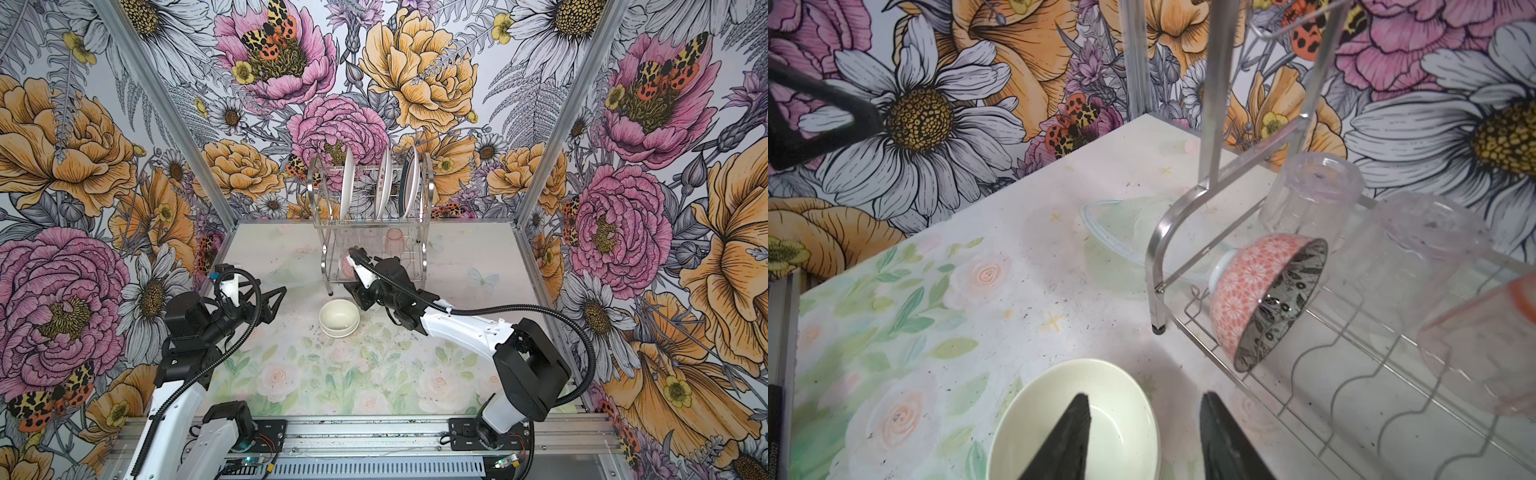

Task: Unload the mixed dishes from the dish rack
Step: 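Move the right gripper to the pink-patterned bowl's rim in the rack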

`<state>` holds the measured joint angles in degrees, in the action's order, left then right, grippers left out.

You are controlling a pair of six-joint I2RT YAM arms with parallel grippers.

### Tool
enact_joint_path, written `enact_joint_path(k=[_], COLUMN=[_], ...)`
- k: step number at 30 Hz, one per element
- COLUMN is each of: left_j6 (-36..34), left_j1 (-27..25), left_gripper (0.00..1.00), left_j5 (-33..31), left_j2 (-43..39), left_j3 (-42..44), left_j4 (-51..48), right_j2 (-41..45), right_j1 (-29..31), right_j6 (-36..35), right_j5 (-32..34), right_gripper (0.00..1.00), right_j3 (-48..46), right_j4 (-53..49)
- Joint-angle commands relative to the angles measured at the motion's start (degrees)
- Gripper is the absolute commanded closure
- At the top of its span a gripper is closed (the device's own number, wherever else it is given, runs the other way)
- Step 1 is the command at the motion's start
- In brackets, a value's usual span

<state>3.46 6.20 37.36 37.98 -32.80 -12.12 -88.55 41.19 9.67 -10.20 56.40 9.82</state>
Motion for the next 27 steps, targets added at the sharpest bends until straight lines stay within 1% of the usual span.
enact_joint_path(k=[1, 4, 8, 11, 18, 22, 27], left_j6=[-2.58, -3.56, -5.39, -6.53, -7.72, -7.70, -7.87], left_j1=[-1.98, -4.59, -8.42, -10.49, -12.73, -13.31, -13.73], left_gripper=[0.01, 0.01, 0.01, 0.01, 0.01, 0.01, 0.01], left_j5=[3.32, 3.23, 1.16, 0.00, -0.73, -0.80, -1.30], left_j2=[-0.38, 0.78, 3.30, 5.61, 9.80, 10.45, 9.62], left_j3=[-0.30, -0.07, -0.25, -0.25, 0.16, 0.33, 1.09], left_j4=[1.57, 1.86, 1.66, 1.70, 2.58, 2.63, 1.77], right_j2=[-0.16, -2.58, -6.73, -10.02, -16.86, -20.29, -23.85], right_j1=[-2.64, -5.15, -7.41, -7.87, -8.96, -9.63, -9.90], right_j6=[7.69, 10.34, 12.66, 13.13, 17.09, 19.26, 20.36], right_j5=[-6.32, -9.85, -13.43, -14.17, -14.29, -15.56, -15.47], right_gripper=[0.54, 0.54, 0.54, 0.53, 0.53, 0.53, 0.54], right_j3=[-1.45, -1.94, -0.94, 0.73, 2.86, 3.93, 6.36], right_j4=[10.72, 14.17, 18.47, 19.20, 25.38, 29.32, 30.05])
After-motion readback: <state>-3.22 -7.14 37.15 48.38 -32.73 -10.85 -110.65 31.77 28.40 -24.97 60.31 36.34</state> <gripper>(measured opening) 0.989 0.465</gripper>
